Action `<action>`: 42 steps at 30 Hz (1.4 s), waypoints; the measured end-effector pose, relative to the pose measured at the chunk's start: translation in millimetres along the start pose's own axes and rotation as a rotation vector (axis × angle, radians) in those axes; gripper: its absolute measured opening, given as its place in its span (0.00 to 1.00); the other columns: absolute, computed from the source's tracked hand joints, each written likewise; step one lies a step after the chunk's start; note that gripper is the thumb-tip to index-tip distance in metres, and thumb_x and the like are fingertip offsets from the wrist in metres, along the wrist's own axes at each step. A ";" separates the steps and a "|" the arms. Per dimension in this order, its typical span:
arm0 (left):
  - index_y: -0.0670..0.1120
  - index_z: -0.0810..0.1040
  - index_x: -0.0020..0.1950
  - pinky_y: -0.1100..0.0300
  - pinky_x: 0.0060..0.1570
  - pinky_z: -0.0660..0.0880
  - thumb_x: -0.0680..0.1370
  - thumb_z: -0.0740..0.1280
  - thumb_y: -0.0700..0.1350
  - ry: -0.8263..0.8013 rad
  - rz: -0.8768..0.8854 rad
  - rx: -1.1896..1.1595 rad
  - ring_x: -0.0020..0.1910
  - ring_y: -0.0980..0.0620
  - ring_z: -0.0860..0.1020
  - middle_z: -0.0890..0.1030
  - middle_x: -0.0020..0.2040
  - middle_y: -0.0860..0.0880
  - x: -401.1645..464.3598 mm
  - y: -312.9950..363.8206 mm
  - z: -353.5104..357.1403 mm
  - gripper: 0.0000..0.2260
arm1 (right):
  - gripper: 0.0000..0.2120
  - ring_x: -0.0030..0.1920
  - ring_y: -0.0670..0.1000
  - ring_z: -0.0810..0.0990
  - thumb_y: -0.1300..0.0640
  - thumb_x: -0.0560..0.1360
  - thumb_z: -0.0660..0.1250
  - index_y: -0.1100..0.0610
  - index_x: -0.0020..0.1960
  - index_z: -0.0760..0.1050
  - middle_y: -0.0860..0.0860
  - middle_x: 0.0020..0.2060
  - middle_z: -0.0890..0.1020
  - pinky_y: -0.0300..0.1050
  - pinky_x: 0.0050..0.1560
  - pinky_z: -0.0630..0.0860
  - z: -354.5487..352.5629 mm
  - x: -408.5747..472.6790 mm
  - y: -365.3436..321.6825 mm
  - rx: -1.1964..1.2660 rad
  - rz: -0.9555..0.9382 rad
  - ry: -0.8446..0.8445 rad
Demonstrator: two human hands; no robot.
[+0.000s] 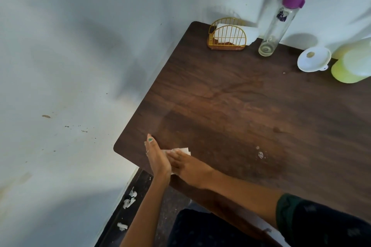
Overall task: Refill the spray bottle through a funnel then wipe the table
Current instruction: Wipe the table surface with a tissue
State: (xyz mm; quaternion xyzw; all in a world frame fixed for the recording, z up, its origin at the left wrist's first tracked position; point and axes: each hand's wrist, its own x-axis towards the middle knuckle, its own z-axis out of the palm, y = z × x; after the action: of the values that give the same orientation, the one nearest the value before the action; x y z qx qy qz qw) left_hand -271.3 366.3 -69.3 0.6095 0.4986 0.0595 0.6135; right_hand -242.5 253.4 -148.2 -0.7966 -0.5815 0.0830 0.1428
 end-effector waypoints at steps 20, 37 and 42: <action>0.47 0.52 0.79 0.47 0.77 0.39 0.84 0.43 0.54 0.049 0.162 0.367 0.79 0.46 0.44 0.50 0.80 0.46 -19.3 9.9 11.4 0.24 | 0.19 0.72 0.53 0.66 0.57 0.82 0.52 0.61 0.71 0.65 0.56 0.71 0.68 0.44 0.74 0.55 -72.7 -34.7 15.7 0.307 0.328 0.253; 0.45 0.48 0.79 0.52 0.75 0.37 0.83 0.44 0.55 0.069 0.217 0.692 0.79 0.48 0.44 0.48 0.80 0.48 -21.9 -1.3 27.7 0.26 | 0.22 0.67 0.62 0.66 0.65 0.73 0.59 0.63 0.67 0.68 0.62 0.67 0.69 0.56 0.73 0.54 -130.6 -115.3 181.6 0.241 1.109 0.294; 0.40 0.48 0.79 0.49 0.75 0.40 0.84 0.46 0.51 0.068 0.293 0.774 0.79 0.45 0.45 0.49 0.80 0.43 -27.9 -5.8 29.6 0.26 | 0.20 0.69 0.52 0.69 0.55 0.82 0.49 0.60 0.69 0.69 0.54 0.68 0.72 0.46 0.74 0.56 -75.5 -83.2 32.3 0.126 0.312 0.148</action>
State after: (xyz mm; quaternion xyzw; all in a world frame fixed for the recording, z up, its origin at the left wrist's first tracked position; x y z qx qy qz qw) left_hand -268.0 325.5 -66.1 0.8573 0.4123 -0.0253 0.3073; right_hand -216.6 155.3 -90.1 -0.8705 -0.4326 0.0814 0.2201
